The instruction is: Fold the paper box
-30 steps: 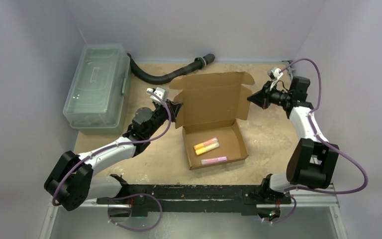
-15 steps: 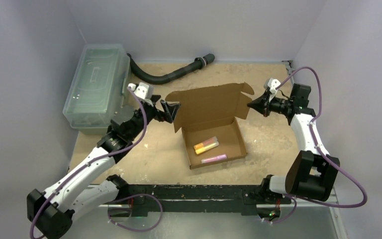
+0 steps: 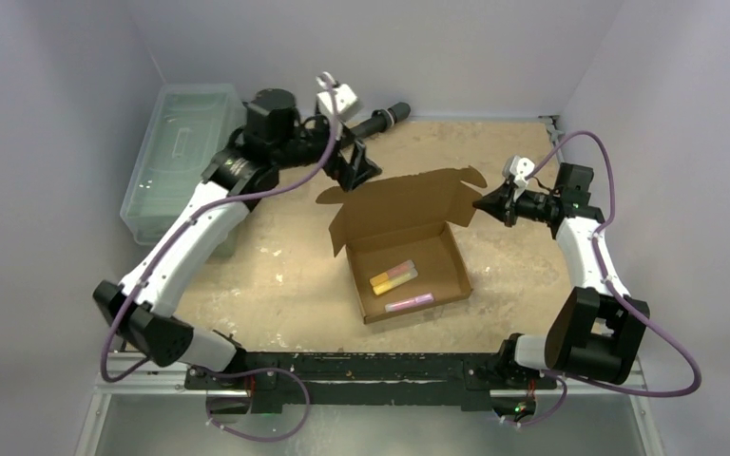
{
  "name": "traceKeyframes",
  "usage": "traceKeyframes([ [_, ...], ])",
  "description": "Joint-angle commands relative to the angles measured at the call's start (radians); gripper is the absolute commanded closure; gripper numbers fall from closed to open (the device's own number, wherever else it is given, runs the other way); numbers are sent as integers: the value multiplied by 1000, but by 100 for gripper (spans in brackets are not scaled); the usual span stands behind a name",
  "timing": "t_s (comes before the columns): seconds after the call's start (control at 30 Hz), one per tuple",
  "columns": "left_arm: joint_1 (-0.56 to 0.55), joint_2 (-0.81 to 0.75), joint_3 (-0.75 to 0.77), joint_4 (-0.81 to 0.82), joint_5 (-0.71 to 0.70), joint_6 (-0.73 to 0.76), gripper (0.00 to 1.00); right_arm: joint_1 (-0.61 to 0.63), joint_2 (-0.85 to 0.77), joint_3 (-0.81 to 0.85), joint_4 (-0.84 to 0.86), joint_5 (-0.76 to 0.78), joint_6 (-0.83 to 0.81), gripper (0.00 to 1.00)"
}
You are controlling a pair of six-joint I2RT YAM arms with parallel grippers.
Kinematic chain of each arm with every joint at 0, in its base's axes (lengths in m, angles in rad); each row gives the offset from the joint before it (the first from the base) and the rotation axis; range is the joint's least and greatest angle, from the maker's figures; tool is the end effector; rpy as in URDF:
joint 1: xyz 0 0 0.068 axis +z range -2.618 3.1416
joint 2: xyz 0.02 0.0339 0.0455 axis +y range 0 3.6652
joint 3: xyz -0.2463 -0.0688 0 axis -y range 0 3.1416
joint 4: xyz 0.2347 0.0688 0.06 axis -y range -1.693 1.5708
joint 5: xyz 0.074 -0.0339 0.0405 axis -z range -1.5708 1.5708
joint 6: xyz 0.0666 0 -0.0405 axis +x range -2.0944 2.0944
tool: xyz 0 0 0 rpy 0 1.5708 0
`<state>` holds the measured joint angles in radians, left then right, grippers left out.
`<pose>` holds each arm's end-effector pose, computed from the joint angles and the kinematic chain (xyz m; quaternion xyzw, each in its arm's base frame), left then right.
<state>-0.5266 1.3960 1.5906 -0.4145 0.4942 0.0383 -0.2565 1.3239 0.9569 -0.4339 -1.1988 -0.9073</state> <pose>0.2653 -0.1908 0.4314 0.3578 0.6841 -0.3318 0.5421 0.2757 -0.0082 0.2536 -0.4454 0.6574 0.2664 0.5464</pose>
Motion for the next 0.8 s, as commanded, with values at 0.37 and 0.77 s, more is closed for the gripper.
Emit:
traceKeyframes([
  [0.37, -247, 211, 210, -289, -279, 208, 34, -4, 21, 0, -30, -27, -33, 100],
  [0.77, -266, 194, 178, -224, -307, 182, 97, -4, 18, 6, -33, -45, 10, 100],
])
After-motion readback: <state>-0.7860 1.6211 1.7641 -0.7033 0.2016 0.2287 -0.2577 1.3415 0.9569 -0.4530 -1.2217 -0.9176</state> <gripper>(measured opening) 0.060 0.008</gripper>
